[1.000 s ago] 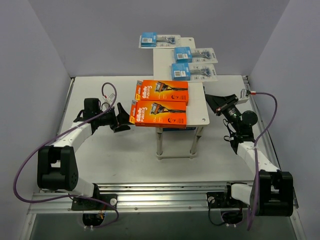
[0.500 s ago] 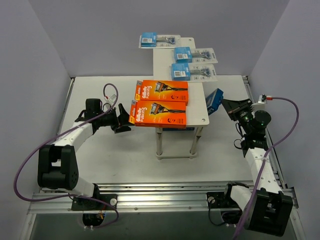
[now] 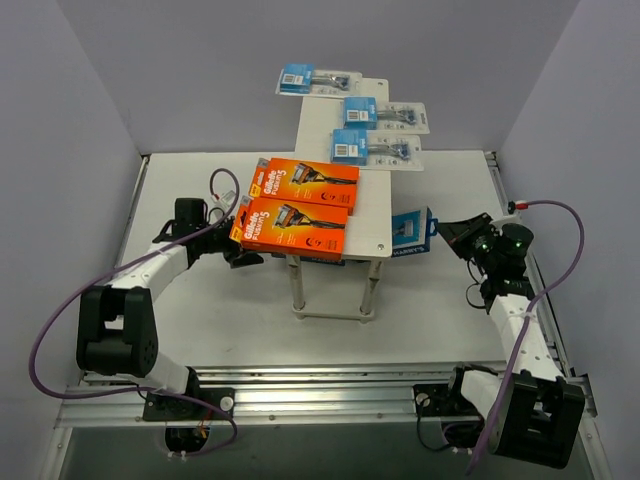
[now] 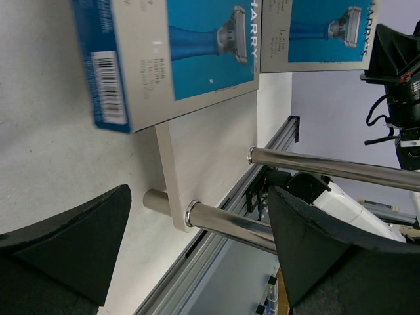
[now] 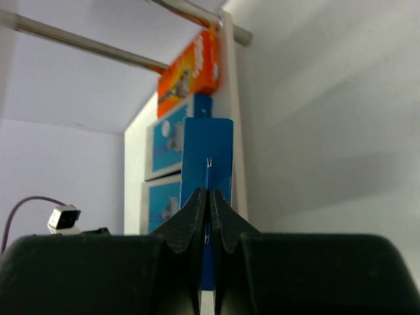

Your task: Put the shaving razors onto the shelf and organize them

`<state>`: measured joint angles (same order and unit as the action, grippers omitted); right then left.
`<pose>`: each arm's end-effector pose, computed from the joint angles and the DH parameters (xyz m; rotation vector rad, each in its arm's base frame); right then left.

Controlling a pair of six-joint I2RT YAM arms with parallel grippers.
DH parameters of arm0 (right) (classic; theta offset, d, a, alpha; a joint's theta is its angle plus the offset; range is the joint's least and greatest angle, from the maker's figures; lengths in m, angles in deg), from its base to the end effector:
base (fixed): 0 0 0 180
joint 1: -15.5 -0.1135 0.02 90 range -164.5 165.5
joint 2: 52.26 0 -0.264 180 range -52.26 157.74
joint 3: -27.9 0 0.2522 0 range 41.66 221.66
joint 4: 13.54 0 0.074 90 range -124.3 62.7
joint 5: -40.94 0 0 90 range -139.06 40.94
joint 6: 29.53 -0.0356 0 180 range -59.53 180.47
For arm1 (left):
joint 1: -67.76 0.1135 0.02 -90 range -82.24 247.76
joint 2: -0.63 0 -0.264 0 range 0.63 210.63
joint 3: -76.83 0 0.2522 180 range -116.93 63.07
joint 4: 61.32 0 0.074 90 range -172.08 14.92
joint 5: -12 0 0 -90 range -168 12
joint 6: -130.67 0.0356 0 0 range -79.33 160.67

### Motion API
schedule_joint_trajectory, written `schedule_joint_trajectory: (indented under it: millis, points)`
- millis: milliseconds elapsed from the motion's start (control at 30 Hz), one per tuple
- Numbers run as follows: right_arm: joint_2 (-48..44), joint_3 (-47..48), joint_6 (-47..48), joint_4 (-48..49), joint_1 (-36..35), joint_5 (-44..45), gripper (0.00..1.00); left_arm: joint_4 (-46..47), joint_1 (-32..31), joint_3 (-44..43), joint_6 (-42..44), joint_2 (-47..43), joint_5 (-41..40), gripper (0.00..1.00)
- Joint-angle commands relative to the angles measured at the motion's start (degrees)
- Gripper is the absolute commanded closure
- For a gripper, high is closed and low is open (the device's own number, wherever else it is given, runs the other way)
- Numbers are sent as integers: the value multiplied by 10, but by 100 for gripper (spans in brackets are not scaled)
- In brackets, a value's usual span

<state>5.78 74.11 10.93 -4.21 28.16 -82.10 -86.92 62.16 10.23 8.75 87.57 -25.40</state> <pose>0.2295 -0.0317 0.2812 0.4456 1.6344 0.9520 0.3046 -0.0583 0.2207 -0.0771 2.3854 -1.3997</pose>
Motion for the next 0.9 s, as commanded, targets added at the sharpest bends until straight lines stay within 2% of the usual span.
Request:
schedule_joint_trajectory:
  millis: [0, 367, 567, 700, 867]
  points:
    - [-13, -1, 32, -50, -4, -33, 100, 1, -6, -21, 2, 15, -12, 6]
    - [-26, 30, 40, -70, -1, -32, 100, 78, -16, -25, -92, 58, -81, 6]
    - [-15, 26, 54, -72, 1, -47, 100, 16, -5, -82, -60, 70, -104, 6]
    - [-14, 25, 81, -94, 1, -79, 100, 9, 20, -83, -45, 73, -97, 6]
    - [-42, 21, 80, -117, -6, -77, 100, 5, 50, -100, -46, 89, -93, 6]
